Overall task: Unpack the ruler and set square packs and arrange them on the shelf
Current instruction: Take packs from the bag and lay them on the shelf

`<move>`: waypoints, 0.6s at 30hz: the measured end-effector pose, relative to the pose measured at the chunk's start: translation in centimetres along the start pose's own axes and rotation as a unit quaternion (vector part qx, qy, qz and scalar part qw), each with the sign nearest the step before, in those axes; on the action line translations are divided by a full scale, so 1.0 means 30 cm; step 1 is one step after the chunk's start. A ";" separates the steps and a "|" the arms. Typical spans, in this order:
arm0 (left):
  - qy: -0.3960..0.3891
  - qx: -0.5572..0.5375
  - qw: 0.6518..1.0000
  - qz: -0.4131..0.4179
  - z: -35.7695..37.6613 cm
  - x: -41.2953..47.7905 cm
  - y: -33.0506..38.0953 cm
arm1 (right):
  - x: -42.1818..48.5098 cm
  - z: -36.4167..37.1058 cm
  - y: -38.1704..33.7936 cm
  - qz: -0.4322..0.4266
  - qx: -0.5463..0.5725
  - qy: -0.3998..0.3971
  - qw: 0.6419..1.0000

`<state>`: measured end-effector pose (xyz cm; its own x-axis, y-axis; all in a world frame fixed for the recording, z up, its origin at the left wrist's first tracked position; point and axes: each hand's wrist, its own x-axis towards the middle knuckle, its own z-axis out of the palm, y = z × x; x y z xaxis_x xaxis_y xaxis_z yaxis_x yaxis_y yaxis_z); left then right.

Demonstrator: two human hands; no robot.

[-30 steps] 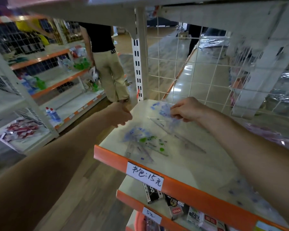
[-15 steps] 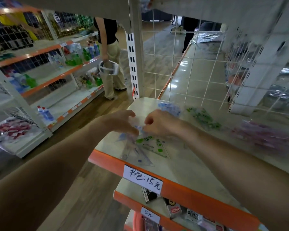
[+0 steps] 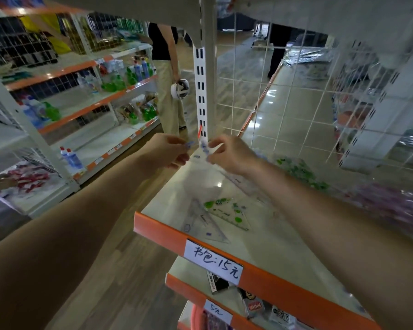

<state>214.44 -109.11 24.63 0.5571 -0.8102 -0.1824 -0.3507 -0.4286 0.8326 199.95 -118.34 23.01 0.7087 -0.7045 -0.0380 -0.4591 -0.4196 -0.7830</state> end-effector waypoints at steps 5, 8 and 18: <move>-0.052 0.085 0.995 0.017 0.076 0.004 0.031 | 0.014 -0.162 0.110 0.088 0.029 0.080 0.992; -0.069 0.193 0.977 0.063 0.129 0.011 0.027 | 0.008 -0.211 0.185 0.142 -0.081 0.071 0.984; -0.248 0.410 0.878 -0.005 0.158 -0.092 0.085 | -0.300 -0.089 0.088 0.081 -0.413 -0.102 0.902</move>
<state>208.46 -109.86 24.77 0.2388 -0.7923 -0.5614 -0.8850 -0.4155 0.2100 190.93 -114.63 22.95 0.6414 -0.7108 -0.2888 -0.7483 -0.6626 -0.0312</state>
